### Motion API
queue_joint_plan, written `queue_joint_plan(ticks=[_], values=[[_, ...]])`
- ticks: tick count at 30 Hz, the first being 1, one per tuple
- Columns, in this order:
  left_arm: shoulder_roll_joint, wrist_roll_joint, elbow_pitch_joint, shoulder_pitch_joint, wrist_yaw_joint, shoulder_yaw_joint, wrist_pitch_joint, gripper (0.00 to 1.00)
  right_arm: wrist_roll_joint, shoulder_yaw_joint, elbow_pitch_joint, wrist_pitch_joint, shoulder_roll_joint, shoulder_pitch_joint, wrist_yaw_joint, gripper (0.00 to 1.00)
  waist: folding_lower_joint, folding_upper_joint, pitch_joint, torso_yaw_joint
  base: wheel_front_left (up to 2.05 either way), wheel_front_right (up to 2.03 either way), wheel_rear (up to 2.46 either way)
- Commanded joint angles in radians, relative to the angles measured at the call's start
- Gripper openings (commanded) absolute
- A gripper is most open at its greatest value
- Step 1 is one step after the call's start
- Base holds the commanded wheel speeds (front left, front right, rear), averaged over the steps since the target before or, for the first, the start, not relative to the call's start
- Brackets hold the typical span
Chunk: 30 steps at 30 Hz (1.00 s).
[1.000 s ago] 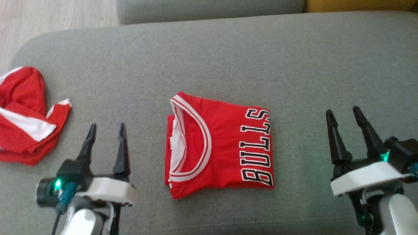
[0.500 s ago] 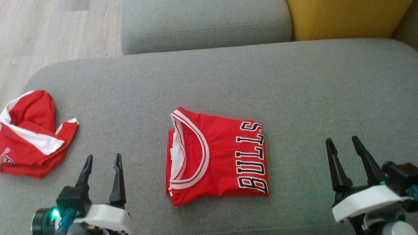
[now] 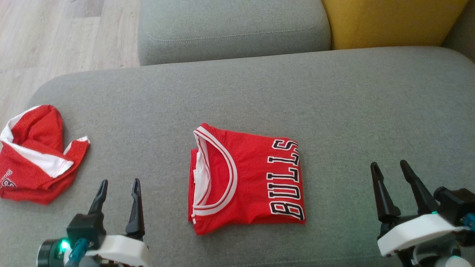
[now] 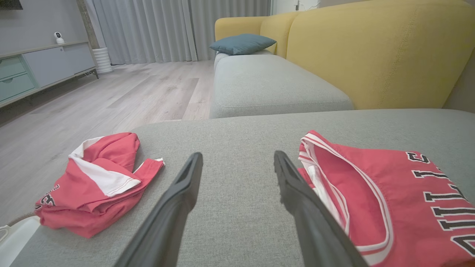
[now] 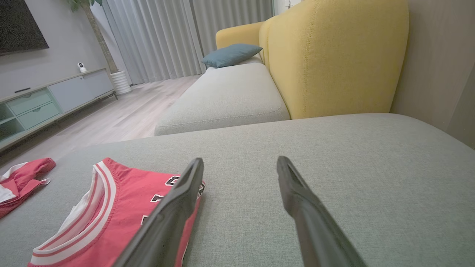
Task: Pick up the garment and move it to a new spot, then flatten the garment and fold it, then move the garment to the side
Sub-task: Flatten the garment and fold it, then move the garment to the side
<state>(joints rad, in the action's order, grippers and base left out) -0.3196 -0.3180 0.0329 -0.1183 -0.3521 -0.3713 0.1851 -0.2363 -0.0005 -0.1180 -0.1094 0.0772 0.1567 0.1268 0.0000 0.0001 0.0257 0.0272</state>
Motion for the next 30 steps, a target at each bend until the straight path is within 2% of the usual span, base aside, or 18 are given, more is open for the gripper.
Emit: queue_joint_plan(ticks=[1,13,18,22,30], values=[[-0.025,0.009,0.038,0.045,-0.006,0.04,0.003,1.0,0.003,0.02,-0.039,0.003,0.009,-0.032,0.004,1.0,0.0,-0.0001,-0.001,0.0,0.0,0.0,0.0],[-0.032,0.012,0.042,0.055,-0.01,0.037,0.007,1.0,-0.001,0.037,-0.038,-0.004,0.012,-0.036,0.004,1.0,0.0,-0.0001,-0.01,-0.002,0.0,0.0,0.0],[-0.032,0.023,0.046,0.102,-0.003,0.028,0.013,1.0,-0.019,0.066,-0.007,-0.039,0.026,-0.06,0.004,1.0,0.0,-0.0001,-0.054,-0.036,0.0,0.0,0.0],[-0.021,0.029,0.043,0.155,0.007,0.023,0.027,1.0,-0.031,0.106,0.063,-0.068,0.035,-0.107,0.004,1.0,0.0,-0.0001,-0.108,-0.073,0.0,0.0,0.0],[0.011,0.037,0.017,0.227,0.023,0.015,0.059,1.0,-0.076,0.163,0.291,-0.094,0.024,-0.241,0.004,1.0,0.0,-0.0001,-0.18,-0.15,0.0,0.0,0.0]])
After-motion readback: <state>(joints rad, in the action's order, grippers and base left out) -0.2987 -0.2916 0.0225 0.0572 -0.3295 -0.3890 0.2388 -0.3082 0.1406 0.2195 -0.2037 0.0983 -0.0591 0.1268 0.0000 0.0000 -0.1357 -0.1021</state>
